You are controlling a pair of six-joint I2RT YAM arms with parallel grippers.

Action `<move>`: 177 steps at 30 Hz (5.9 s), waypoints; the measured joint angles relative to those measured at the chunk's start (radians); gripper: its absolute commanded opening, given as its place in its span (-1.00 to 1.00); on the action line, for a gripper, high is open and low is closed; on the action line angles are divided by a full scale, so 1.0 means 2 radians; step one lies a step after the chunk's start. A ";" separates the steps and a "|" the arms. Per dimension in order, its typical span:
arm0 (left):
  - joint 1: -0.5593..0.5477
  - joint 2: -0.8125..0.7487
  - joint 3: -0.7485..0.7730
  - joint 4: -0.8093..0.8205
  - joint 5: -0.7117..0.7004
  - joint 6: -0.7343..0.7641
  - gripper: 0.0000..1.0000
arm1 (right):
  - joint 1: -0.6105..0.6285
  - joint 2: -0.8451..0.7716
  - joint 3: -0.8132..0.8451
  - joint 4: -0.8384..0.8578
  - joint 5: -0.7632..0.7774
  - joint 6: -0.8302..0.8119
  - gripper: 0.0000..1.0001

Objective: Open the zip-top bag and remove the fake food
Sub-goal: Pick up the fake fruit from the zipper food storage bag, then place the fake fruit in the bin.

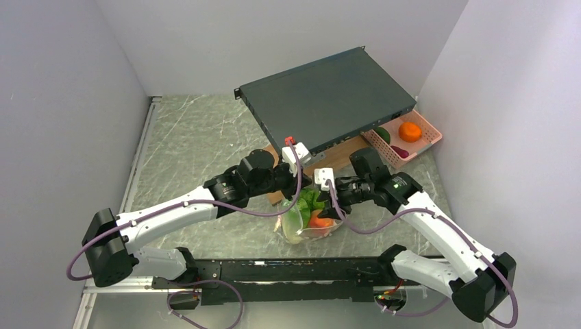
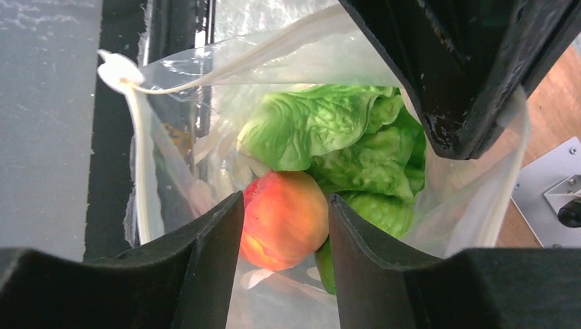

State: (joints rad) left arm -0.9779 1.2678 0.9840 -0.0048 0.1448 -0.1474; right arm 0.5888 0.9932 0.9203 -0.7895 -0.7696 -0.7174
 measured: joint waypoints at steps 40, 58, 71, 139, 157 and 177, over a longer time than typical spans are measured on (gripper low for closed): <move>-0.014 0.003 0.000 0.009 -0.006 -0.026 -1.00 | 0.042 -0.019 -0.143 0.139 0.111 -0.022 0.73; -0.016 0.009 0.000 0.016 0.008 -0.027 -1.00 | 0.047 -0.014 -0.151 0.141 0.122 -0.074 0.90; -0.019 0.010 0.000 0.017 0.016 -0.027 -1.00 | 0.051 -0.012 -0.163 0.144 0.123 -0.089 0.73; -0.027 0.013 0.000 0.019 -0.040 -0.024 -1.00 | -0.043 -0.017 0.074 -0.070 -0.050 -0.074 -1.00; -0.027 0.013 0.000 0.019 -0.047 -0.024 -1.00 | -0.164 -0.062 0.076 -0.079 -0.123 -0.017 -1.00; -0.027 0.013 0.000 0.018 -0.049 -0.024 -1.00 | -0.323 -0.102 0.010 0.117 -0.232 0.259 -1.00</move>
State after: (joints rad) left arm -1.0328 1.2934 0.9844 0.0303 0.0471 -0.1951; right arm -0.0570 0.7887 0.9405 -0.5564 -1.2343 -0.1989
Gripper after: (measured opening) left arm 0.008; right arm 0.569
